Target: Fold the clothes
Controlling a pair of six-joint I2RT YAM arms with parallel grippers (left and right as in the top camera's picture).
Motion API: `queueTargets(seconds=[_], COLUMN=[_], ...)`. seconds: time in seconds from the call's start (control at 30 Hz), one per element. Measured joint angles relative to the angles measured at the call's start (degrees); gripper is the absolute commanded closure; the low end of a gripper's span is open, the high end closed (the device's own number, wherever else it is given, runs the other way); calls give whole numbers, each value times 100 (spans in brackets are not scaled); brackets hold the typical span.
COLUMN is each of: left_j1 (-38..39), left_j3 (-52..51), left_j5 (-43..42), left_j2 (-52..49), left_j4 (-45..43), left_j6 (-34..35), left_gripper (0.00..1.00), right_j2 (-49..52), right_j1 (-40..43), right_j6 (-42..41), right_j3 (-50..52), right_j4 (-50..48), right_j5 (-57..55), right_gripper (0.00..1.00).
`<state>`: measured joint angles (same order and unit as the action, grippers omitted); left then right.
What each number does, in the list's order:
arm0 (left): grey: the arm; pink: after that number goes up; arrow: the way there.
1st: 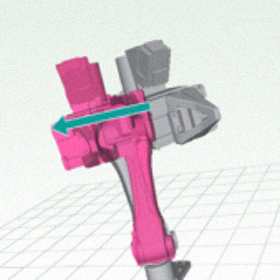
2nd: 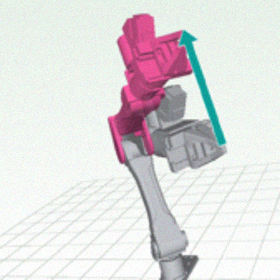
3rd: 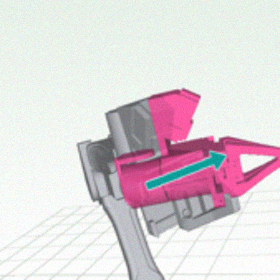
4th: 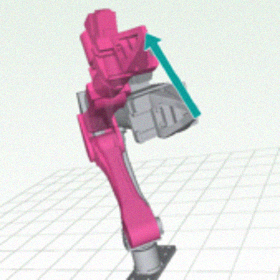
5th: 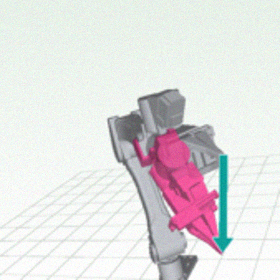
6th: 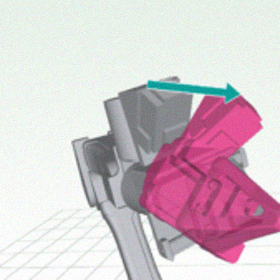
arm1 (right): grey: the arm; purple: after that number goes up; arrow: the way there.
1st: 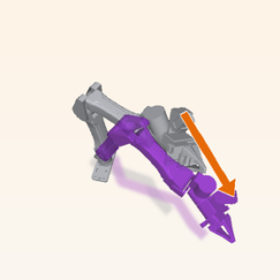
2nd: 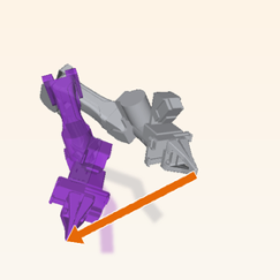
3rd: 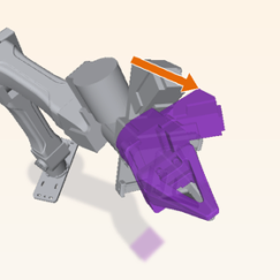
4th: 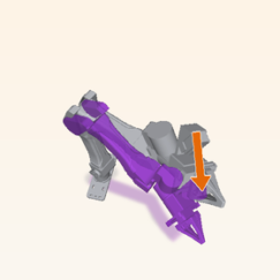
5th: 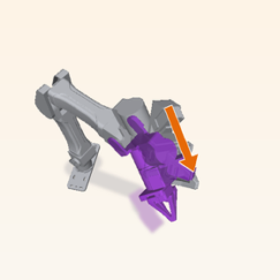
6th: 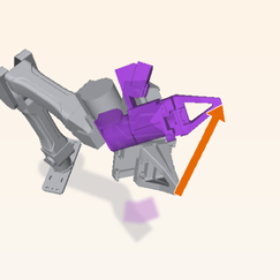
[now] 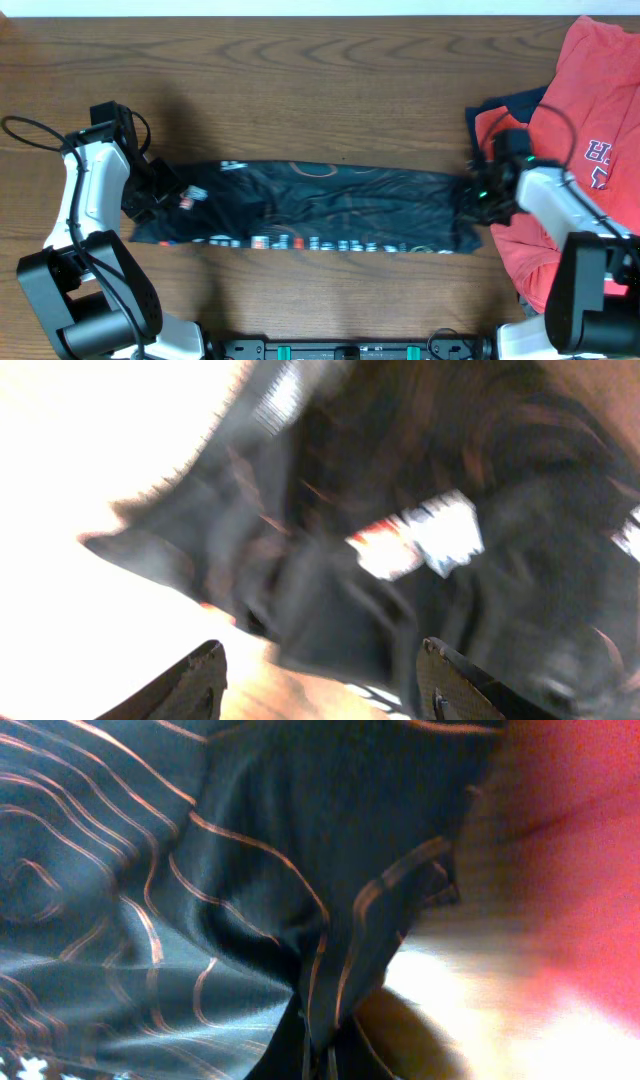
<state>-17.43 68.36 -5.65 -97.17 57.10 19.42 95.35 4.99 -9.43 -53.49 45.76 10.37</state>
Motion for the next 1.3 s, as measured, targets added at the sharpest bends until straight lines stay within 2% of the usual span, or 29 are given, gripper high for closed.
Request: queueTargets(seconds=[0.17, 0.33, 0.63, 0.77, 1.07, 1.3], left_j1=[-2, 0, 0, 0, 0, 0], left_j3=[-2, -2, -2, -2, -2, -2], left_j5=[0, 0, 0, 0, 0, 0], left_j2=[0, 0, 9, 11, 11, 11], left_j4=[122, 122, 125, 125, 125, 127], left_j6=[0, 0, -2, -2, -2, -13], left_gripper=[37, 37, 37, 37, 37, 37], right_j2=[2, 2, 131, 354, 817, 822], right_j1=[293, -262, -2153, -2702, -3403, -3580], right_j6=[4, 50, -535, -938, -1349, -1720], right_j3=[-1119, -1670, -1755, -1757, -1759, -1759], right_j4=[876, 1355, 1270, 1237, 699, 76], right_j5=[-387, -339, -26, 57, 428, 568], right_gripper=[99, 99, 99, 99, 99, 99])
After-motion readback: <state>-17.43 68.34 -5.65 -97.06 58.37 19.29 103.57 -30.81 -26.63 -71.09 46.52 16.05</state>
